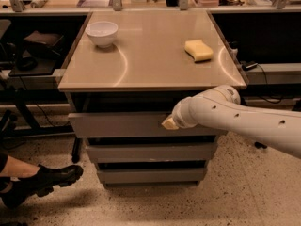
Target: Open top drawer
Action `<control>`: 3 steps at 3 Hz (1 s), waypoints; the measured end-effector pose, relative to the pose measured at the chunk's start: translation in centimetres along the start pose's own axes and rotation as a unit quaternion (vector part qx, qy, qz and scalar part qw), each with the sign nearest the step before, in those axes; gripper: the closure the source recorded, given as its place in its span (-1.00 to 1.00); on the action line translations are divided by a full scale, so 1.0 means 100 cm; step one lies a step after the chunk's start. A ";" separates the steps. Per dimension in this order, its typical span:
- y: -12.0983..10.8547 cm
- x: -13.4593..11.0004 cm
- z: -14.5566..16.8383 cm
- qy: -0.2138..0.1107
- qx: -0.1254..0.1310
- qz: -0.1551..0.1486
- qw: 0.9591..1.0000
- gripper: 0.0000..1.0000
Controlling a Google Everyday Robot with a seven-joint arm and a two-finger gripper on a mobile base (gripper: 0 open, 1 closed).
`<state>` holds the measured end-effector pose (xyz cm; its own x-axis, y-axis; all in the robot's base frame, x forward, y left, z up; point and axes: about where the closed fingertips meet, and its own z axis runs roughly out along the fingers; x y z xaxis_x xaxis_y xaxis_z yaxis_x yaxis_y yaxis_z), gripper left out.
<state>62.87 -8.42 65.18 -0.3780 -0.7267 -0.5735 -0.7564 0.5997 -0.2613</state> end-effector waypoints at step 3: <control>0.010 0.003 -0.015 0.004 -0.004 0.005 1.000 1.00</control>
Offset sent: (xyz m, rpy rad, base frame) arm -0.2378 -0.0174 0.0395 0.0419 0.1756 -0.0646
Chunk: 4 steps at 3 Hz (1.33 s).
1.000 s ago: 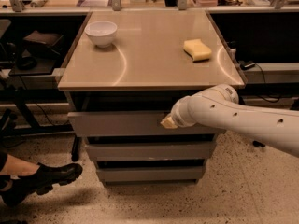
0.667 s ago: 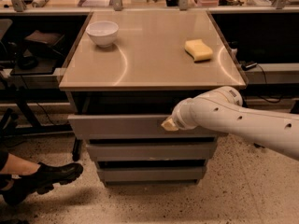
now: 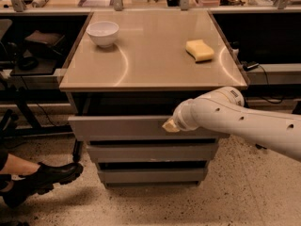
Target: Open top drawer
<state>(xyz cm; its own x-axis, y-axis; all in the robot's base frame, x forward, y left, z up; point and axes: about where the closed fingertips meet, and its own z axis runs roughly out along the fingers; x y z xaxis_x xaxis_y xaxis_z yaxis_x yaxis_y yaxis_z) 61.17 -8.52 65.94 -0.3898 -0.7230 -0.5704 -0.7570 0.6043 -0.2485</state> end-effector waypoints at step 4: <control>0.079 0.020 -0.056 -0.088 0.007 -0.041 0.995 1.00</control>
Offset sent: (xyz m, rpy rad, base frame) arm -0.1898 -0.0031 -0.0127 0.2129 -0.3116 0.1888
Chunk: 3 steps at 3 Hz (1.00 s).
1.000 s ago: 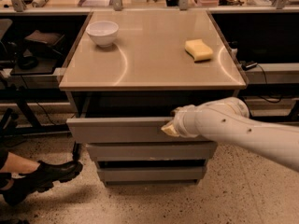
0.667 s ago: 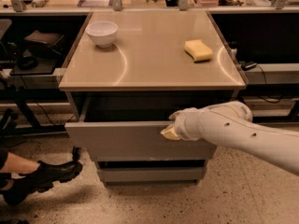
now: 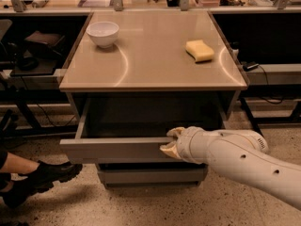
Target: Open top drawer
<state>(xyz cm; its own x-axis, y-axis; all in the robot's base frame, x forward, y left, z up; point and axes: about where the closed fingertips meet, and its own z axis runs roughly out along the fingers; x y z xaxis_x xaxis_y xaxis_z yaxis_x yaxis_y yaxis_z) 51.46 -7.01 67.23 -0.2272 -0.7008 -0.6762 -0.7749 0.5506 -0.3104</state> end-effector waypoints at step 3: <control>0.061 -0.007 -0.032 -0.039 0.020 -0.057 0.997 1.00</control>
Offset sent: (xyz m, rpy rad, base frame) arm -0.0628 0.0128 0.0117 0.0008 -0.1188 0.0796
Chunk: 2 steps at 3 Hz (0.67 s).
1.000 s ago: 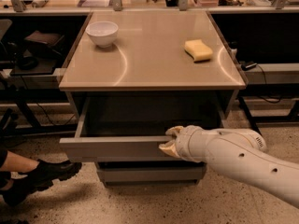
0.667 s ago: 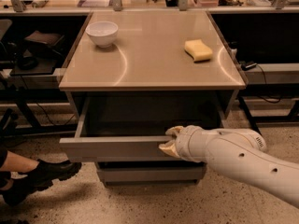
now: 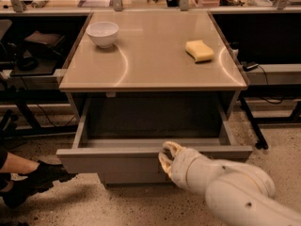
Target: Open top drawer
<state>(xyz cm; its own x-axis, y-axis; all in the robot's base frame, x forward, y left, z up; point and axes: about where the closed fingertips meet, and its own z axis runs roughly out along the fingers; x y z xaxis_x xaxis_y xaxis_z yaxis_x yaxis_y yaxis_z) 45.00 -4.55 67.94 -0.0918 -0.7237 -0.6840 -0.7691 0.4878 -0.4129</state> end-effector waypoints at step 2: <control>0.008 -0.010 -0.012 -0.004 0.004 -0.010 1.000 1.00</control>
Offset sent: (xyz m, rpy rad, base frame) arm -0.2171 0.0048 0.0320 -0.0707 -0.1388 0.0724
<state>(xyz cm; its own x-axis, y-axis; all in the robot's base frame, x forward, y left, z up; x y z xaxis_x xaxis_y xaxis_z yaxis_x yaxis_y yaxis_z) 43.69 -4.04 68.97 -0.0710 -0.7301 -0.6797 -0.7654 0.4768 -0.4321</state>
